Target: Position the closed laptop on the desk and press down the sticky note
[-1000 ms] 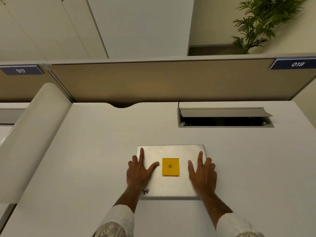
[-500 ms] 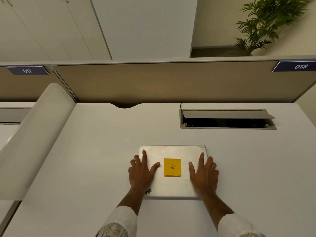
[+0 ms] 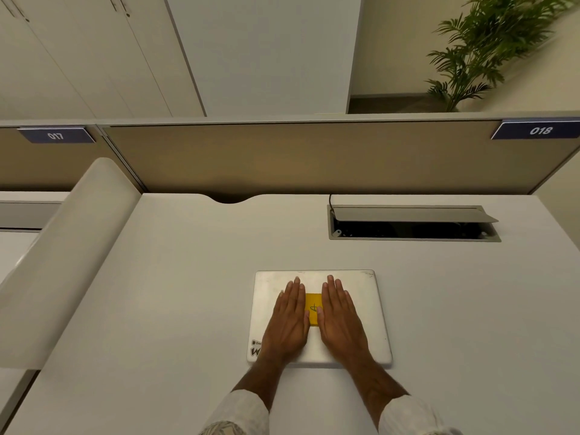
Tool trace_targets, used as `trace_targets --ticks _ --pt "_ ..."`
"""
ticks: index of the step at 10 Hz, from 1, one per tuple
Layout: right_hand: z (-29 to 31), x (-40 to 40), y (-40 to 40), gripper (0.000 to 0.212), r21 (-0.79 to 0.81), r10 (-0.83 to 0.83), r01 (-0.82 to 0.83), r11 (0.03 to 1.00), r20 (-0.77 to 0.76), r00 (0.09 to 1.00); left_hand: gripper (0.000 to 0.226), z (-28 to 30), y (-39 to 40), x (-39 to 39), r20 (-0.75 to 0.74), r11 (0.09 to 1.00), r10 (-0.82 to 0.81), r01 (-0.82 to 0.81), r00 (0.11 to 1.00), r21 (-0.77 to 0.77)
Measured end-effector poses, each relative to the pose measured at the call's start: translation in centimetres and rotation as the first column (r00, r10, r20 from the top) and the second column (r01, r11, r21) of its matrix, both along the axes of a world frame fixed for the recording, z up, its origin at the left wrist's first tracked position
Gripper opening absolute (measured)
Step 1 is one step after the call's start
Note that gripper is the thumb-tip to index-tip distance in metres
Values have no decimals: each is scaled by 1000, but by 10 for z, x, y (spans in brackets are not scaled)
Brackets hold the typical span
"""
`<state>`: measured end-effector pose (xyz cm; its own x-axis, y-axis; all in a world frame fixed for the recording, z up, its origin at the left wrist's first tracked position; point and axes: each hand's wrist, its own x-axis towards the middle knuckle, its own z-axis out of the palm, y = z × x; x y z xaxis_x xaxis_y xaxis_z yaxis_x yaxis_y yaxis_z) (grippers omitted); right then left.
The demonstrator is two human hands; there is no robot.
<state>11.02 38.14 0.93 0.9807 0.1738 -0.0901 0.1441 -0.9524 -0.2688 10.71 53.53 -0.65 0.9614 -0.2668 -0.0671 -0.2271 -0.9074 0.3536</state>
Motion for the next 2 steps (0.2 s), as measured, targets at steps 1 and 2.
trace_targets --ticks 1,2 --pt "4 -5 5 64 -4 -1 1 1000 10 1000 59 3 -3 -6 -2 999 31 -31 1000 -25" --pt "0 -5 6 72 50 -10 7 999 60 998 60 1 -5 -7 2 997 53 -53 999 -57"
